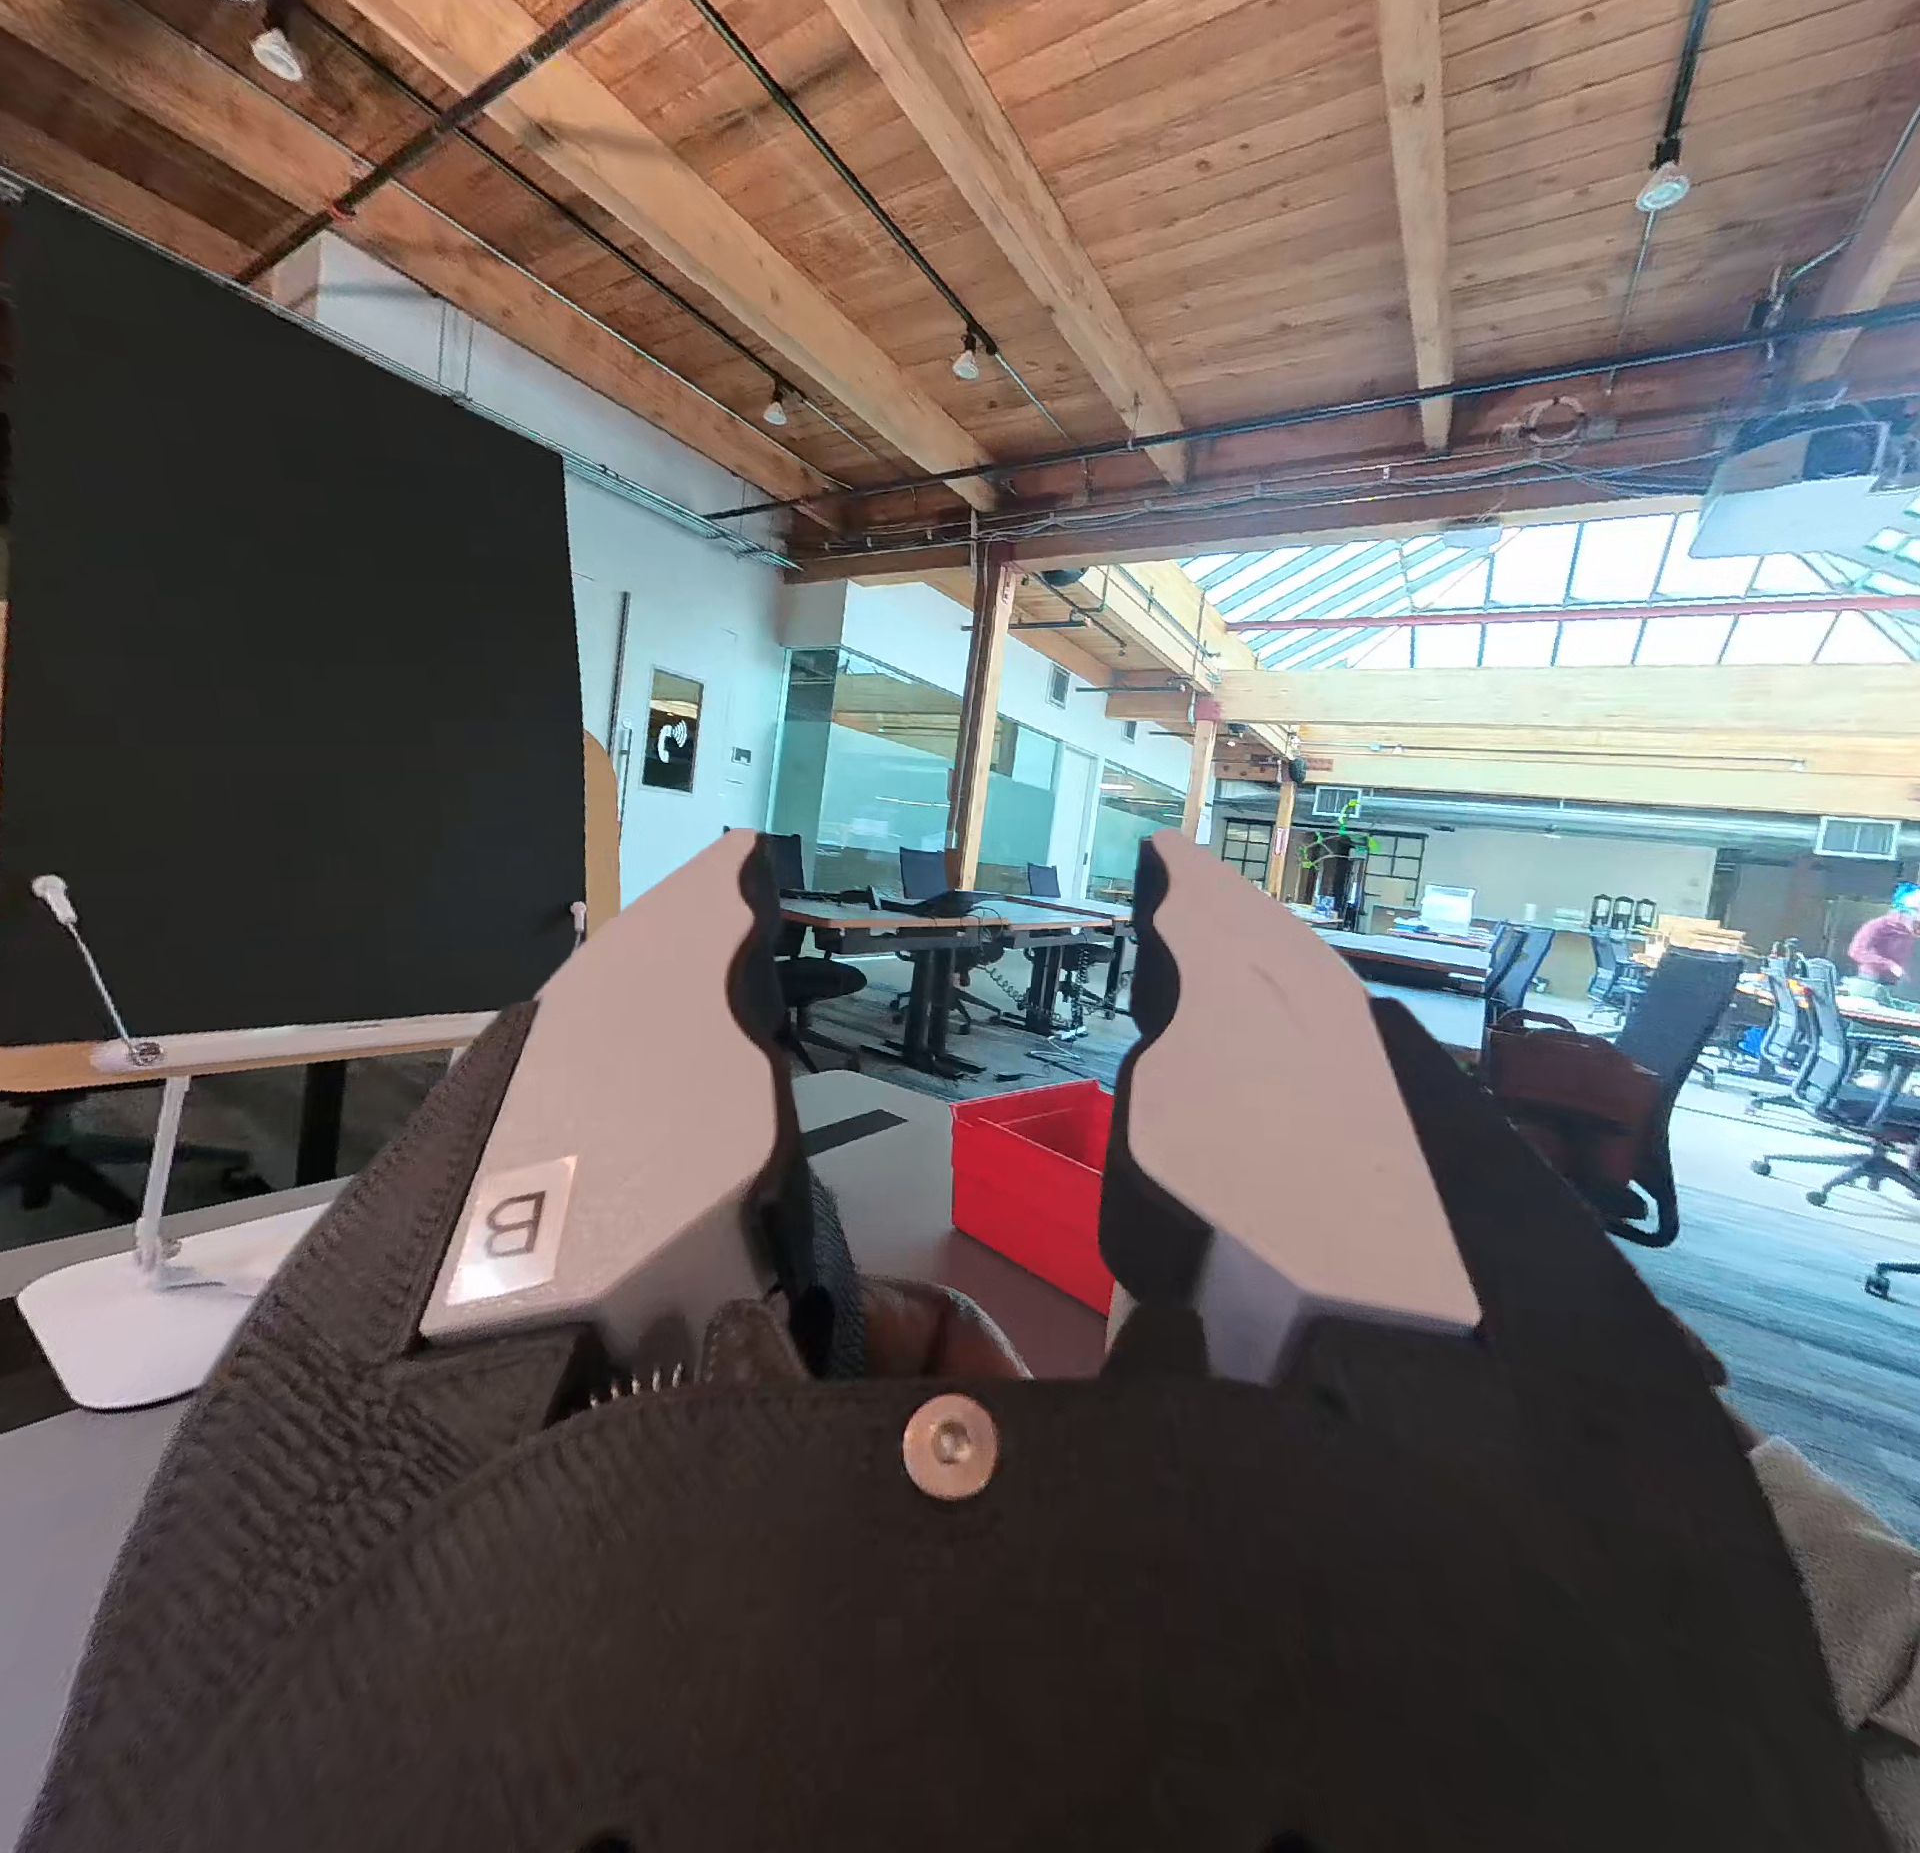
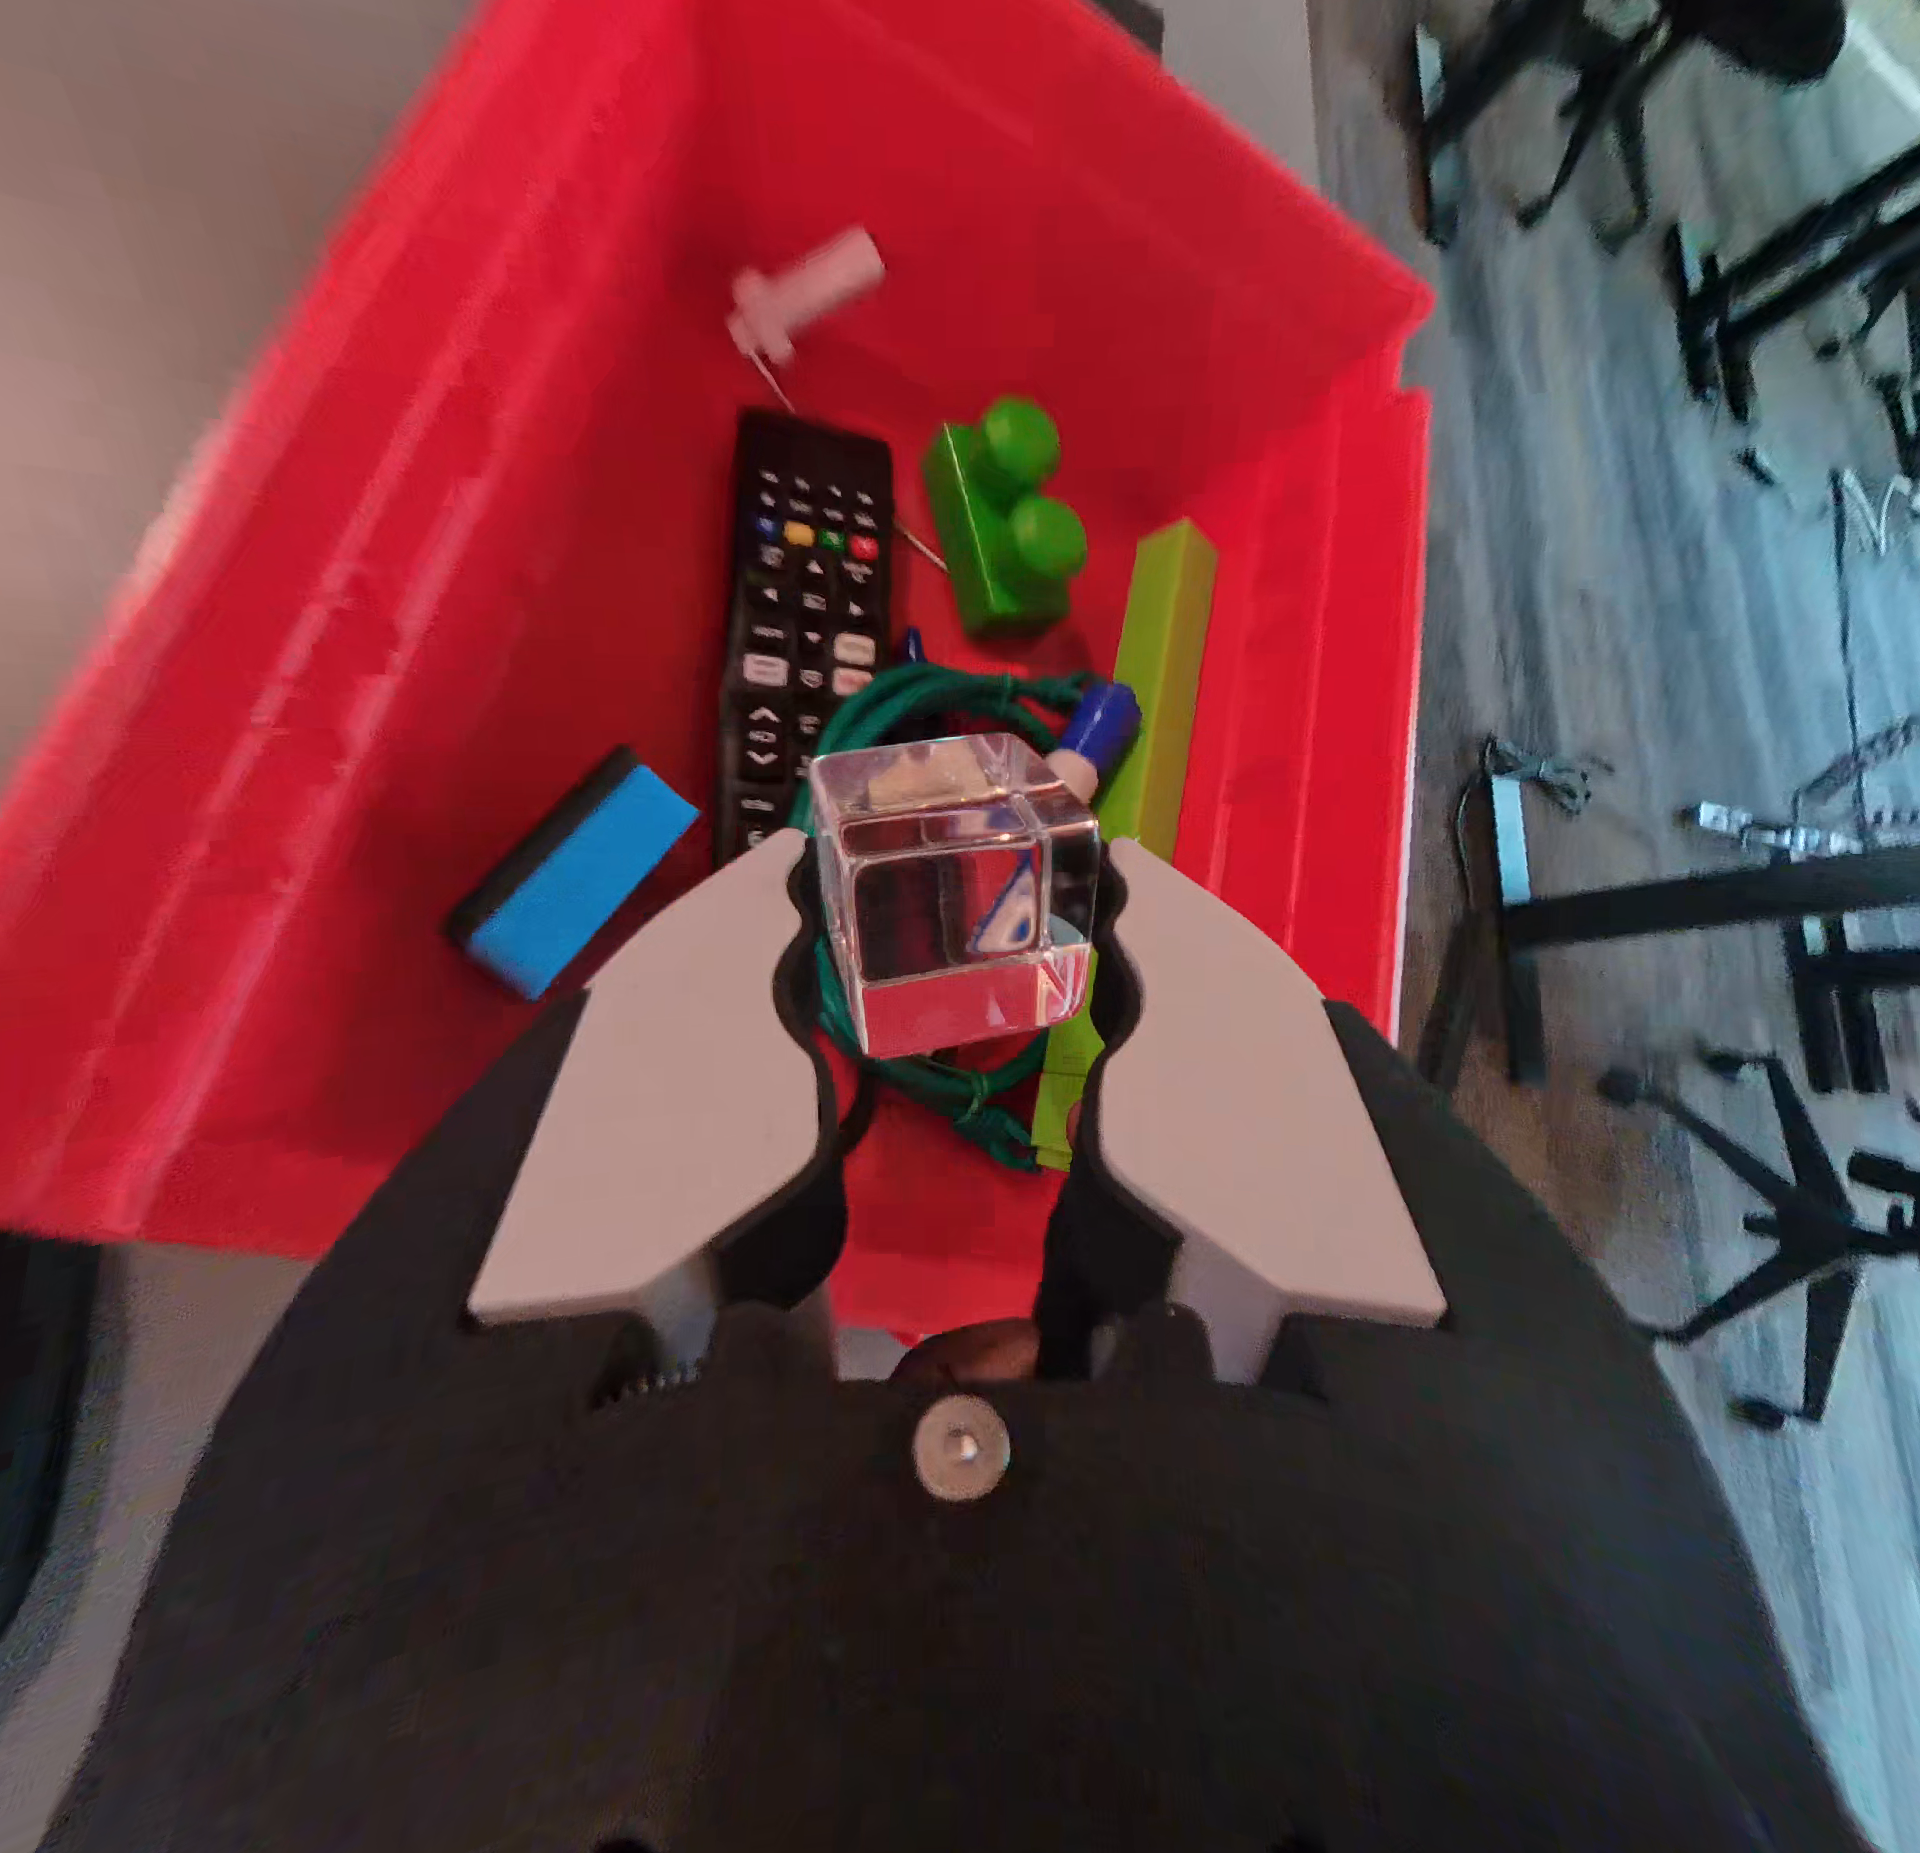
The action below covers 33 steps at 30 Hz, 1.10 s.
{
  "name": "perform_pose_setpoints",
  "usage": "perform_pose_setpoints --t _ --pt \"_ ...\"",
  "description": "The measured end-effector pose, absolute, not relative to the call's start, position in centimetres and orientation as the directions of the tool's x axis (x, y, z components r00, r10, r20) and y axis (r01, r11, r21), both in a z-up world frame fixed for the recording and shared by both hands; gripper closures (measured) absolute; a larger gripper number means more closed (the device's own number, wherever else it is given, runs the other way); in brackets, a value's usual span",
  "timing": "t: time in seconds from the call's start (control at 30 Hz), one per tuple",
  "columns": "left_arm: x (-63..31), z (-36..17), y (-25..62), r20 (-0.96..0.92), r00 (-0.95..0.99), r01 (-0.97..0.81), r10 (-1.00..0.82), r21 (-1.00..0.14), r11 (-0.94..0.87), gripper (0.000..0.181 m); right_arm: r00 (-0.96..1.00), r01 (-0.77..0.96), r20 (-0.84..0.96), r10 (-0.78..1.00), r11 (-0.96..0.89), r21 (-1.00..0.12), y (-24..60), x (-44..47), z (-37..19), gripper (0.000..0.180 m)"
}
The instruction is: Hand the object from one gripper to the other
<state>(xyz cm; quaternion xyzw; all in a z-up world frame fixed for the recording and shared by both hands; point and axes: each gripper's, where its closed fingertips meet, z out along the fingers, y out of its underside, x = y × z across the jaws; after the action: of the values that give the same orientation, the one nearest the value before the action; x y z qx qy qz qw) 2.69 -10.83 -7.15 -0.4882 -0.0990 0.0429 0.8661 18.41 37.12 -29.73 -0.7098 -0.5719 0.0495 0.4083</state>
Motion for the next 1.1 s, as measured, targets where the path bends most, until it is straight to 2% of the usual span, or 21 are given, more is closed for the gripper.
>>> perform_pose_setpoints --t 0.33,0.53,0.67,0.77,1.0,1.1 --pt "2.1 -7.3 -12.3 0.104 0.969 -0.018 0.225 -0.875 0.484 0.116 0.393 0.785 0.329 0.859 -0.127 -0.606 39.1 18.6 -33.0 0.13" --pt "0.3 -9.0 -14.2 0.057 0.936 -0.066 0.348 -0.941 0.332 0.116 0.4 0.779 0.283 0.872 -0.16 -0.607 39.0 18.2 -33.9 0.134" --pt "-3.2 -11.4 -17.1 -0.038 0.807 -0.136 0.589 -0.983 0.122 0.115 0.416 0.739 0.262 0.871 -0.156 -0.656 38.9 17.9 -32.7 0.112" --pt "-5.4 -12.6 -19.8 -0.07 0.699 -0.129 0.711 -0.991 0.029 0.115 0.452 0.691 0.272 0.849 -0.141 -0.709 39.2 18.0 -30.9 0.103" --pt "-8.5 -16.8 -23.5 -0.201 0.562 -0.046 0.803 -0.976 -0.212 0.117 0.48 0.464 0.184 0.858 -0.07 -0.883 37.8 17.8 -24.7 0.091" --pt "-9.7 -20.4 -22.7 -0.156 0.638 0.104 0.754 -0.953 -0.285 0.118 0.447 0.348 0.114 0.887 -0.055 -0.936 36.4 17.9 -22.1 0.094"
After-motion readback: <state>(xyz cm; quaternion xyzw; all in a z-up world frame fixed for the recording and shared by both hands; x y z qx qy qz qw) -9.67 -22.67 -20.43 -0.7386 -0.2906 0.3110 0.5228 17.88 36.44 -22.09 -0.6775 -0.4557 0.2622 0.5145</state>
